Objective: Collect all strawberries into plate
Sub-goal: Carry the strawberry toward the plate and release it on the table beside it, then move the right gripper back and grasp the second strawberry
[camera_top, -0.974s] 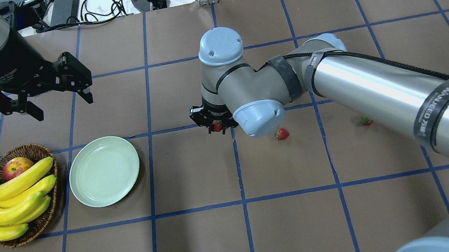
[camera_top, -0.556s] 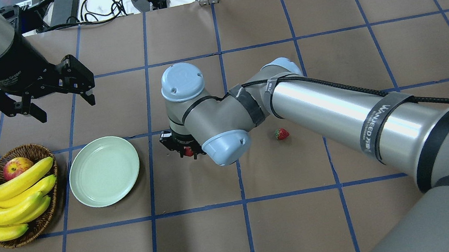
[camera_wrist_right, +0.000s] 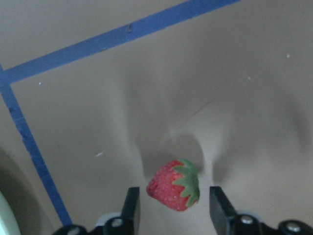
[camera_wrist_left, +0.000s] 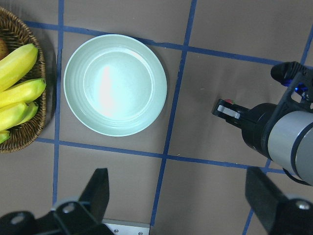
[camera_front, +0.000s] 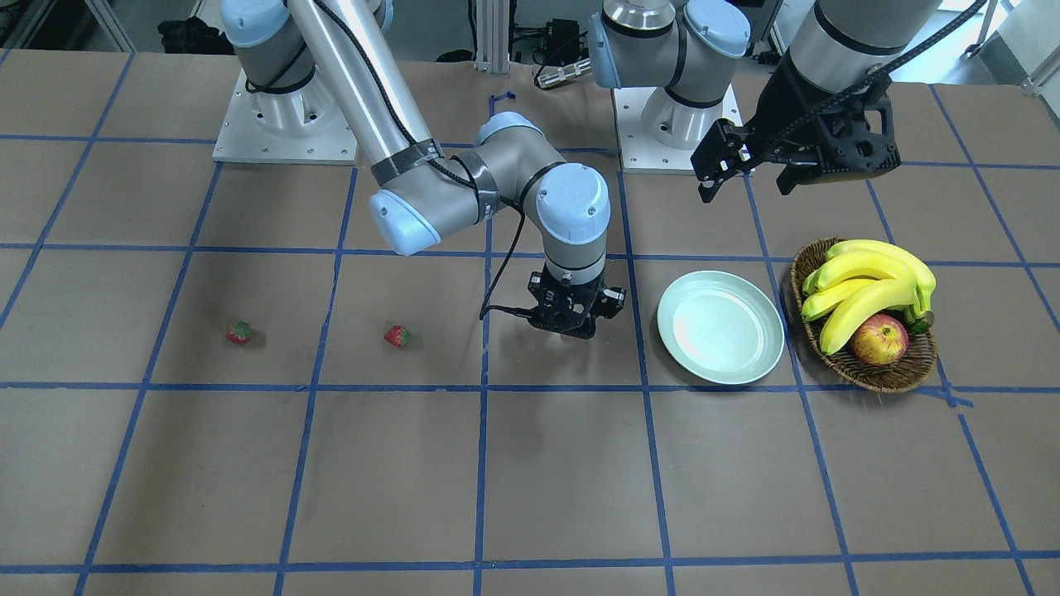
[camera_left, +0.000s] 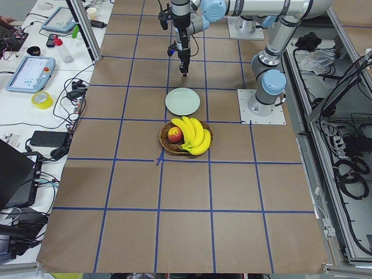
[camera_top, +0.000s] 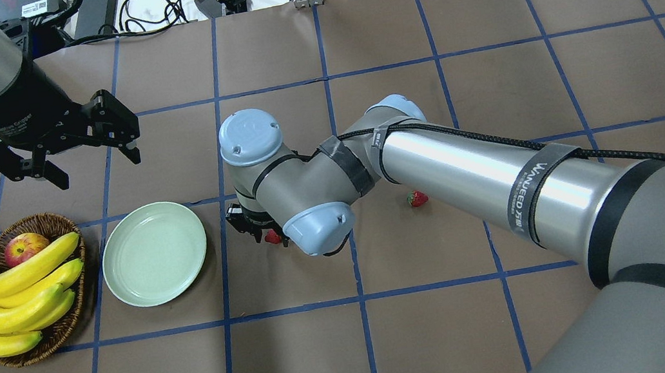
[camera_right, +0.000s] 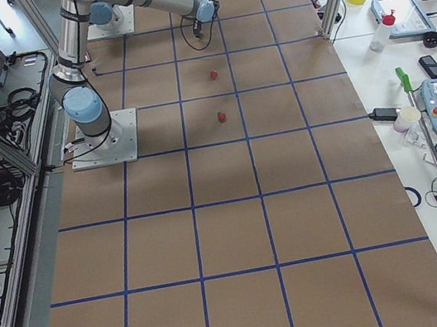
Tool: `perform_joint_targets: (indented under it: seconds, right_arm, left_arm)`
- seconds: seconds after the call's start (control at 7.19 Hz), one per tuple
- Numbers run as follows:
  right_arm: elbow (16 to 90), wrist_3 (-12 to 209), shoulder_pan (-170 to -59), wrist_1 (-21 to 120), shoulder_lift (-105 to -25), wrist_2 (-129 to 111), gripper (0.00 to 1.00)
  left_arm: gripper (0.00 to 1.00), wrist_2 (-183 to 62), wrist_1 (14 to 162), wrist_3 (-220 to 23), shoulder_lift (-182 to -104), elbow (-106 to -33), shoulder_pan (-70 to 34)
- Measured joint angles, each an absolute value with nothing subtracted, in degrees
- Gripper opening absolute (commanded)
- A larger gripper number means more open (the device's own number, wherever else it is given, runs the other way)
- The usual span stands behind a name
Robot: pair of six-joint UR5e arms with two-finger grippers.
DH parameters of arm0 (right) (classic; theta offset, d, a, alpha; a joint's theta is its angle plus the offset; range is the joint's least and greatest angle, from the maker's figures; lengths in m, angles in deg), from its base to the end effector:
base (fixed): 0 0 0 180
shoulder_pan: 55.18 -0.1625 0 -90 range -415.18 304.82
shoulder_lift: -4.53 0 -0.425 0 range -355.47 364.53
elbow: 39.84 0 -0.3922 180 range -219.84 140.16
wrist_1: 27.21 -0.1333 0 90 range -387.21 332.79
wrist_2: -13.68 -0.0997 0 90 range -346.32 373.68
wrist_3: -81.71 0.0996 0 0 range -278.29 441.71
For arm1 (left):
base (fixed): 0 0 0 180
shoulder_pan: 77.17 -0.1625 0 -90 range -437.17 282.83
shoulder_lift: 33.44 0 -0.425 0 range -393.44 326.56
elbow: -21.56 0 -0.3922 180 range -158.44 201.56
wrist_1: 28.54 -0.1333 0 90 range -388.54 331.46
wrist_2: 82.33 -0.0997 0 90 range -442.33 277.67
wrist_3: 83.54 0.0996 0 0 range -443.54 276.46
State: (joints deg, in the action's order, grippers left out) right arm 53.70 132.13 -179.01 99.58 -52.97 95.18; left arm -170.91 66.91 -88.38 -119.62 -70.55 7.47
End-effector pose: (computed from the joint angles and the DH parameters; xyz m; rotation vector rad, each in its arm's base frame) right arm 0.4829 -0.4546 0.1930 0.4342 2.9884 0.1359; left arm -0.0925 -0.4674 0.4924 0.2781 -3.1024 -0.1015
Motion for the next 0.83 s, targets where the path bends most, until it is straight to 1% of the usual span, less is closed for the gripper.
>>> perform_joint_targets:
  seconds: [0.28,0.56,0.7,0.83]
  right_arm:
    - [54.09,126.72,-177.12,94.44,-56.18,100.64,1.00]
    - [55.46,115.40,-170.57,88.75,-60.00,105.16,1.00]
    - [57.89,108.66,-166.80,87.84,-61.91,106.18,1.00]
    - [61.25,103.69,-162.97,87.91,-63.76,106.90,0.95]
  left_arm:
    - [1.00,-170.91,67.07,-88.38,-119.46,-70.62,7.41]
    - [1.00,-170.79,66.91,-88.38,-119.53,-70.67,7.43]
    - [1.00,-170.78,66.80,-88.35,-119.56,-70.66,7.44]
    - [1.00,-170.83,66.78,-88.34,-119.49,-70.64,7.44]
